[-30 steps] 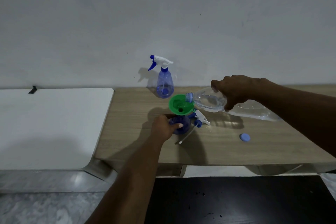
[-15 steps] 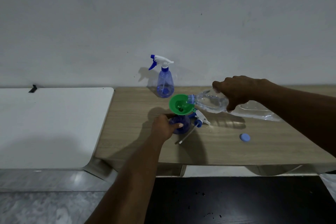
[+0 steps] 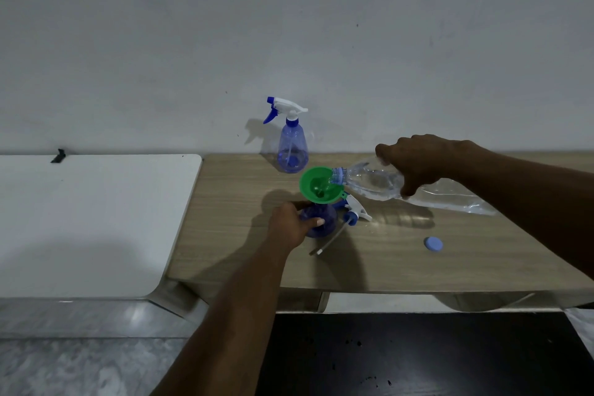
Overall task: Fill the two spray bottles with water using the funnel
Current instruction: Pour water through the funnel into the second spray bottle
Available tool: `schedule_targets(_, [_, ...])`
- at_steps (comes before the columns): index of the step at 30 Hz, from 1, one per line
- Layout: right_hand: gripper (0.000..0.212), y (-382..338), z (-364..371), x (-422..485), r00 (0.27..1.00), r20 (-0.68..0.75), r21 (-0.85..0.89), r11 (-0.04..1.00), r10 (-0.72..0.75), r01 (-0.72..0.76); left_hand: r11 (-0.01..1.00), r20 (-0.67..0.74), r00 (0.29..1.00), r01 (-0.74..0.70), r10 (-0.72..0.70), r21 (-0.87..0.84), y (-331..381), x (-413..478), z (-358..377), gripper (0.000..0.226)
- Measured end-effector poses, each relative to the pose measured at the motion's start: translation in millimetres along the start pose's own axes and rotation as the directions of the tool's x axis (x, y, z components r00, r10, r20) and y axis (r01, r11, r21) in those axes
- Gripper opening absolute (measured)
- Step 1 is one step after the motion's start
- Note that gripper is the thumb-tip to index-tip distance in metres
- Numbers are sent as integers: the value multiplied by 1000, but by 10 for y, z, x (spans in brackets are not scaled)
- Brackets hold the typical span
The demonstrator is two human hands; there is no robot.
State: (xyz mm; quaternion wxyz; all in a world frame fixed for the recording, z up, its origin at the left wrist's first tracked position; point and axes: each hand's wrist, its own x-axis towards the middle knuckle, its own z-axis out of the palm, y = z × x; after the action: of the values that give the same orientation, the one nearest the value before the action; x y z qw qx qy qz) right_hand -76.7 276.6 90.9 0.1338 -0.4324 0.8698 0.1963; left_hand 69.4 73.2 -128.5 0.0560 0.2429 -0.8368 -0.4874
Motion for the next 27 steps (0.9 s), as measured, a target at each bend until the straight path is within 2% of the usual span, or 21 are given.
schedule_targets(14, [85,36,77,21,1000,-4,24,1000,-19,19,1000,25,1000,2,-2,-19,-10,1,-10,59])
schedule_targets(18, [79,61,120,41,999,-44,76,997,-21,24,1000,16,1000,2,-1,-16,22,-22,-18,51])
schedule_targets(20, [77,95,160,56,998,-68,135,991,-11,20,1000,10,1000,8,-8,-21,41,-37,-21,48])
schedule_targets(23, [73,190,221,71,991,-135,264,964,18,18,999,-1,1000,6,-6,-42,15,-32,-10,56])
schedule_targets(27, [71,314,216,9,957,-265,514,857,119,36,998,6,1000,0,0,-56,-14,-17,1,55])
